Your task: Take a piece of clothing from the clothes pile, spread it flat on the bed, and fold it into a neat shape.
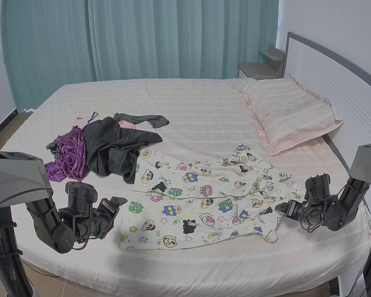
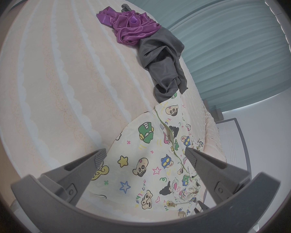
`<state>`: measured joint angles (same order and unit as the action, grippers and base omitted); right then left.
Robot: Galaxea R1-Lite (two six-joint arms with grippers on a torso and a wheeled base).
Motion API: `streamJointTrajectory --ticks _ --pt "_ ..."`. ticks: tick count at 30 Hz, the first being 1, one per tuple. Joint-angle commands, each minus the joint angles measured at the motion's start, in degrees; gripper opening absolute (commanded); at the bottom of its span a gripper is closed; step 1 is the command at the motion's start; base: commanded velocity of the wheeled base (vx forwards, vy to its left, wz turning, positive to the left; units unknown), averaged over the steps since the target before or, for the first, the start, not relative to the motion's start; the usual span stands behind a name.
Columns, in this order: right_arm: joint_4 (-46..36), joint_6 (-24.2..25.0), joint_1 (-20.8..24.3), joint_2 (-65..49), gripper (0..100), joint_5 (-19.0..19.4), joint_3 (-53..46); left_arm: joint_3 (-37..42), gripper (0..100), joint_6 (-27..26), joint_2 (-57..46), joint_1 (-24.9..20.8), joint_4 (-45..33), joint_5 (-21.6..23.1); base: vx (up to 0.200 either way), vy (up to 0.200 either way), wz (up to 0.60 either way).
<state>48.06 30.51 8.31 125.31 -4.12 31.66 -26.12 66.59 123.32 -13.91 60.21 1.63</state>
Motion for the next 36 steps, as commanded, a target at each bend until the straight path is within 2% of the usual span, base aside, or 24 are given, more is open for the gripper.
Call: streamJointTrajectory --ticks 1,4,9,15,16,24,29,30,36 --pt "0.5 0.3 1.2 -3.8 100 0.9 -5.8 0.2 100 -0.1 0.2 0.0 0.1 0.0 0.0 0.0 0.0" --pt "1.5 0.5 3.5 -3.6 100 2.1 -7.8 0.2 100 -0.1 0.2 0.0 0.1 0.0 0.0 0.0 0.0" --pt "5.3 5.3 9.4 -2.2 100 2.2 -8.1 0.5 100 -0.1 0.1 0.0 0.1 0.0 0.0 0.0 0.0" --pt "5.3 5.7 13.2 0.0 100 1.7 -6.3 0.5 100 -0.1 0.1 0.0 0.1 0.0 0.0 0.0 0.0" --pt "5.1 5.6 13.9 0.6 0 1.7 -5.8 0.5 100 -0.1 0.1 0.0 0.1 0.0 0.0 0.0 0.0" --pt "4.9 5.3 15.8 -1.4 0 0.2 -3.8 0.5 100 -0.1 0.1 0.0 0.1 0.0 0.0 0.0 0.0" --pt "-1.6 5.2 17.3 -2.7 0 -0.8 1.8 0.5 100 -0.1 0.1 0.0 0.1 0.0 0.0 0.0 0.0" --pt "-5.9 5.2 17.9 -2.4 0 -0.9 5.6 0.5 100 -0.1 0.1 0.0 0.1 0.0 0.0 0.0 0.0" --pt "-15.1 3.9 18.8 0.9 0 -0.9 16.6 0.5 100 -0.1 0.2 -0.2 0.1 0.0 0.0 0.0 0.0"
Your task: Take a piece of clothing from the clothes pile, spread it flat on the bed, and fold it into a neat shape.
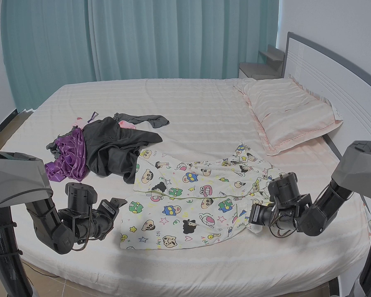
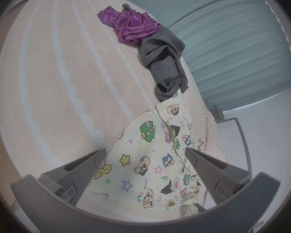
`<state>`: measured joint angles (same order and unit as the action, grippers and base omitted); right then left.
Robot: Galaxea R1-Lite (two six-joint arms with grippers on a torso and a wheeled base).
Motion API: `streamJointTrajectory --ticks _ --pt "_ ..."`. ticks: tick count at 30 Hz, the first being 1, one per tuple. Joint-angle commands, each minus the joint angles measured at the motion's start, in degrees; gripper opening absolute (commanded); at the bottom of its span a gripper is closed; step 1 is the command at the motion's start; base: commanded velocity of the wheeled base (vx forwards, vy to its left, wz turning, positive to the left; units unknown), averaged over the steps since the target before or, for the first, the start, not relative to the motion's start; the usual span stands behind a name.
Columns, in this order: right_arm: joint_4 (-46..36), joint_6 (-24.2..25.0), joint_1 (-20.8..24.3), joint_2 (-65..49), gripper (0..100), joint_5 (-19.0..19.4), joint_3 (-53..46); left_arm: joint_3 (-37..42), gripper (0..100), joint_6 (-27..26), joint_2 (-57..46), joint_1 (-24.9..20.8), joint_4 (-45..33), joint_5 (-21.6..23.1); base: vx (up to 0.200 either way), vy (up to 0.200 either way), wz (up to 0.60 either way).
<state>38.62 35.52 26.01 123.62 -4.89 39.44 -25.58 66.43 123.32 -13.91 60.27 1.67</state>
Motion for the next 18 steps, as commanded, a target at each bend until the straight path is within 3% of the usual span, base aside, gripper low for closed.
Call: streamJointTrajectory --ticks 1,3,4,11,18 --pt "-5.7 -1.2 1.1 2.6 0 -0.1 8.8 0.0 100 0.0 0.2 -0.2 0.0 0.0 0.0 0.0 0.0" --pt "-7.9 -3.7 0.7 4.1 0 -0.1 11.6 0.0 100 0.0 0.2 -0.2 0.0 -0.1 0.0 0.0 0.0" --pt "-7.9 -3.8 0.6 4.1 100 -0.1 11.6 0.0 100 0.0 0.3 -0.2 0.0 -0.1 0.0 0.0 0.0" --pt "-7.2 -4.5 -2.3 6.5 100 -0.2 15.2 0.0 100 0.0 0.3 -0.3 0.0 -0.1 0.0 0.0 0.0" --pt "-1.0 -0.9 -4.7 8.3 100 -2.9 17.3 0.0 100 0.0 0.3 -0.3 0.0 -0.1 0.0 0.0 0.0"
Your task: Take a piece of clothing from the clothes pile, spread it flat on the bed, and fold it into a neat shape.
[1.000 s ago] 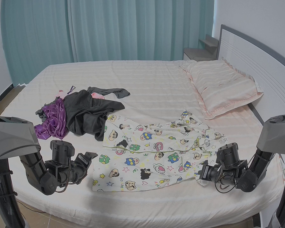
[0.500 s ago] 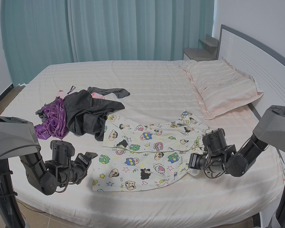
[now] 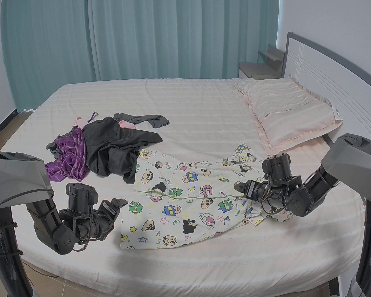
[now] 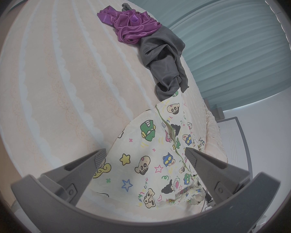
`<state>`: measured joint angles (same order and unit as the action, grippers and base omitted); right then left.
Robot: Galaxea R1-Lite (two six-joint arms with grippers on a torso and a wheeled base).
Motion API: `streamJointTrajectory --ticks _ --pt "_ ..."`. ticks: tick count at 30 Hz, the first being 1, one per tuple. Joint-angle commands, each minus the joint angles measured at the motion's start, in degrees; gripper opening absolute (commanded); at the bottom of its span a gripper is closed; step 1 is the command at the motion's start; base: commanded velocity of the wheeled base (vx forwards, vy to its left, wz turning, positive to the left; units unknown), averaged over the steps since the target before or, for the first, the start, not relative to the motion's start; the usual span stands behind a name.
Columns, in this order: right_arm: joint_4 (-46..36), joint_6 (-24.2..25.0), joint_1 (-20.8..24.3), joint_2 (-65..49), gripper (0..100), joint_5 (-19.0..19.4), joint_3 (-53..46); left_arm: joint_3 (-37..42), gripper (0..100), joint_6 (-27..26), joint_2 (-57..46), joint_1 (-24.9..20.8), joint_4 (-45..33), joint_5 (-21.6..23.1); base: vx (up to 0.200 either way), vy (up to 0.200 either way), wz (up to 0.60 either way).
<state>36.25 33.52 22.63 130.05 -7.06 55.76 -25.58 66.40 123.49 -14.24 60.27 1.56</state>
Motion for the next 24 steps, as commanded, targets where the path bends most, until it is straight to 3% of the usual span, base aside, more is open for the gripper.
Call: streamJointTrajectory --ticks 1,8,15,18,24 --pt "2.3 1.4 -2.0 2.6 100 -0.9 1.0 0.0 100 0.0 0.1 0.0 0.0 0.0 0.0 0.0 0.0" --pt "7.8 6.9 -3.2 6.0 100 -0.9 2.4 0.0 100 0.0 0.1 0.0 0.0 0.0 0.0 0.0 0.0" --pt "9.8 7.7 -5.9 1.3 100 -0.9 0.1 0.0 100 0.0 0.2 0.0 0.0 0.0 0.0 0.0 0.0" --pt "9.9 9.5 -6.0 -8.8 100 0.6 -10.3 0.0 100 0.0 0.2 0.0 0.0 0.0 0.0 0.0 0.0" --pt "10.7 9.9 -5.9 -16.7 100 2.8 -24.1 0.0 100 0.0 0.2 0.0 0.0 0.0 0.0 0.0 0.0"
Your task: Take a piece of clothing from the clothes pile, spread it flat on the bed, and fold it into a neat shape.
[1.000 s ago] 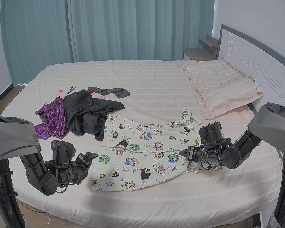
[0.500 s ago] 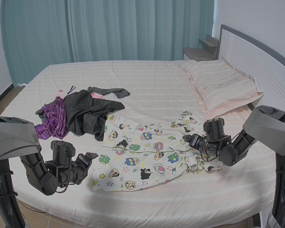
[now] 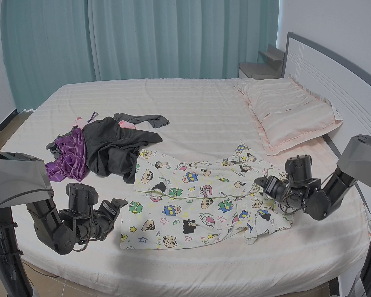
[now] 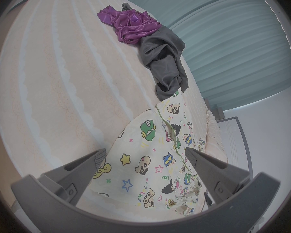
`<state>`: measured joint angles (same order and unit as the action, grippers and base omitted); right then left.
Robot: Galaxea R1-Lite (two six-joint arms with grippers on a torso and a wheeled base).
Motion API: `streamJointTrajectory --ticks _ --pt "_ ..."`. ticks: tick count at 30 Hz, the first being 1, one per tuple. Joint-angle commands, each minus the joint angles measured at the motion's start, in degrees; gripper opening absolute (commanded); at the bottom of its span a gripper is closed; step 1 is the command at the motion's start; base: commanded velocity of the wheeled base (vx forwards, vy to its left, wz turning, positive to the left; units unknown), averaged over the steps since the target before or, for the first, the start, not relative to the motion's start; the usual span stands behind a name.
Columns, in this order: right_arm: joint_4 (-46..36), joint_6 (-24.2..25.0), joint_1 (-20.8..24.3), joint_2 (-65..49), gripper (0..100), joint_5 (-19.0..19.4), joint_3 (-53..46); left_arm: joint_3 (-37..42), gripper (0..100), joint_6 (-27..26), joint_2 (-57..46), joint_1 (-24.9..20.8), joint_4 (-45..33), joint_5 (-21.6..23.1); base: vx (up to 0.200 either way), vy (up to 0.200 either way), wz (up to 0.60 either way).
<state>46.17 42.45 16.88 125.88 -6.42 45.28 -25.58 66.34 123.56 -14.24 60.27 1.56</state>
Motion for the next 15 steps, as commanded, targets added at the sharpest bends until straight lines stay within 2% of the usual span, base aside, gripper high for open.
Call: streamJointTrajectory --ticks 1,2,6,12,15 --pt "0.8 1.0 -0.2 -12.5 100 2.2 -13.6 0.0 100 0.0 0.1 0.0 0.0 0.0 0.0 0.0 0.0" --pt "3.1 0.9 -0.7 -15.8 100 4.8 -21.7 0.0 100 0.0 0.1 0.0 0.0 0.0 0.0 0.0 0.0" --pt "7.4 0.7 -0.7 -15.5 100 6.7 -29.5 0.1 100 0.0 0.1 0.0 0.0 0.0 0.0 0.0 0.0" --pt "11.9 0.1 -0.3 -8.5 100 6.7 -32.3 0.1 100 0.0 0.1 -0.1 0.0 0.0 0.0 0.0 0.0" --pt "16.9 -0.1 1.0 -2.3 100 6.5 -32.0 0.3 100 0.0 0.1 -0.1 0.0 0.0 0.0 0.0 0.0"
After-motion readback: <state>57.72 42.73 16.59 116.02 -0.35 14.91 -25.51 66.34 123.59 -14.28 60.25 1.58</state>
